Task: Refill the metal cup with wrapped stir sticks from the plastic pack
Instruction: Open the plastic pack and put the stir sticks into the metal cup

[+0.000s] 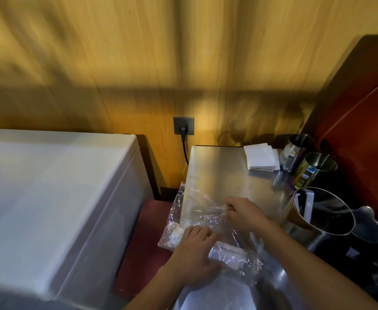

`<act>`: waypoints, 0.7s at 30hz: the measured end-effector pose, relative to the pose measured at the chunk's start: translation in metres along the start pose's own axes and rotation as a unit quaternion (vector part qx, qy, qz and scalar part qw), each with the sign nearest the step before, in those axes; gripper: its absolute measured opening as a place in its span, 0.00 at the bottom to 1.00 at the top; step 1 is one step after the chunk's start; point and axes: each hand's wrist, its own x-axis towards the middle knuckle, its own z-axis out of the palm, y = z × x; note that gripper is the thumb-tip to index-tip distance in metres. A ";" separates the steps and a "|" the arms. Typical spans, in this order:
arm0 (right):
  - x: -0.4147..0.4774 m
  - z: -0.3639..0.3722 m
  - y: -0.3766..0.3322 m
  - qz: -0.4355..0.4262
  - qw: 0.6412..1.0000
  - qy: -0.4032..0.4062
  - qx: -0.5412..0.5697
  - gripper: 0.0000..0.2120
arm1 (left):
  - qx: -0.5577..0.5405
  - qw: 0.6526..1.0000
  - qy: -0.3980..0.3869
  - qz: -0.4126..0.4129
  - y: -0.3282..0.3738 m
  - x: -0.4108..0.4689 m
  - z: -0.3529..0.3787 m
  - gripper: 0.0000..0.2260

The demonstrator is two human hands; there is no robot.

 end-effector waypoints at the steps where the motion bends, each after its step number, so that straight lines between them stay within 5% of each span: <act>1: -0.001 -0.002 0.000 0.001 1.000 -0.001 0.004 0.14 | -0.001 1.000 0.002 0.003 -0.001 0.002 0.000 0.25; 10: -0.001 -0.021 -0.009 0.008 0.996 -0.087 -0.028 0.17 | -0.014 0.999 0.010 0.040 -0.003 0.006 -0.001 0.14; 13: -0.005 -0.031 -0.014 0.020 0.999 -0.032 -0.021 0.10 | 0.009 0.999 0.010 0.037 -0.002 0.008 -0.004 0.15; 17: -0.008 -0.050 -0.024 -0.023 0.999 0.008 0.039 0.13 | 0.039 0.998 0.018 0.046 -0.003 0.003 -0.005 0.25; 21: -0.011 -0.056 -0.032 -0.023 0.999 0.001 0.048 0.11 | 0.042 0.998 0.039 0.031 -0.006 -0.001 -0.006 0.15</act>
